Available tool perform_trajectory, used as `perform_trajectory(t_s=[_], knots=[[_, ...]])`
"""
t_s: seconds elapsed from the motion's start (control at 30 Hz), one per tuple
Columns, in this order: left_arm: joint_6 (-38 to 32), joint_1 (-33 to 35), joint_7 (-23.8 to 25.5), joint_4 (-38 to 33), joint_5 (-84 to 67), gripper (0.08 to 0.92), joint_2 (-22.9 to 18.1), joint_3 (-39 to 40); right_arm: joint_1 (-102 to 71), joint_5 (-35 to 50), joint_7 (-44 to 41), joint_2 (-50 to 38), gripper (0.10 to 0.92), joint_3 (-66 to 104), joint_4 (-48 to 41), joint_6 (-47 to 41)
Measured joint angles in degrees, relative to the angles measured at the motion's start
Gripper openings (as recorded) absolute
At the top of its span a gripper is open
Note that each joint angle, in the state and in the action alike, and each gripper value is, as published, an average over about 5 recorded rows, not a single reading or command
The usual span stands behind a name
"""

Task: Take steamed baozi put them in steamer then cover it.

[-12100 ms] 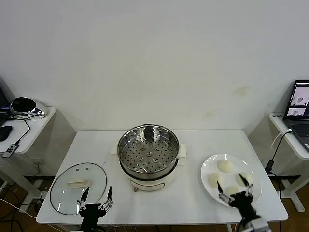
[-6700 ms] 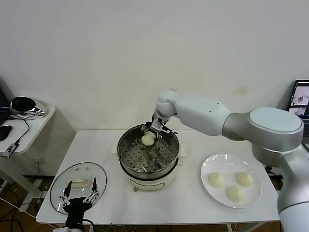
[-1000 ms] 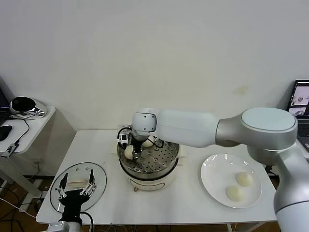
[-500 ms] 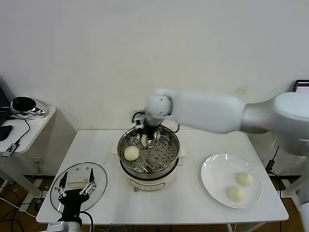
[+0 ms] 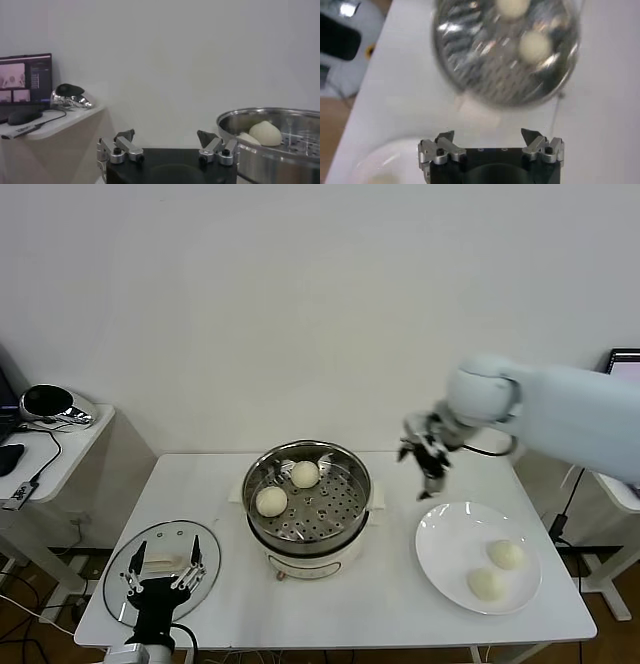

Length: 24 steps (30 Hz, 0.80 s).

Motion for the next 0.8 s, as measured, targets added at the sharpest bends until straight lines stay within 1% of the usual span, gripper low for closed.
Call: perform_trajectory(t_s=[0.2, 0.37, 0.57, 0.8], knots=[[-0.1, 0.3, 0.0, 0.2, 0.8, 0.823, -0.5, 0.5, -4.0, -6.5, -0.1, -10.0, 0.823, 0.3, 4.4, 2.2], [-0.2, 0.9, -0.1, 0.2, 1.3, 0.823, -0.6, 0.6, -12.4, -11.5, 0.6, -16.4, 0.823, 5.0, 6.0, 3.1], [-0.3, 1.6, -0.1, 0.0, 2.0, 0.823, -0.9, 0.8, -23.9, -15.9, 1.7, -20.5, 0.823, 12.3, 6.4, 3.8], [-0.5, 2.0, -0.2, -0.2, 2.2, 0.823, -1.1, 0.7, -33.6, -19.1, 3.0, -22.3, 0.823, 17.6, 5.6, 4.2]])
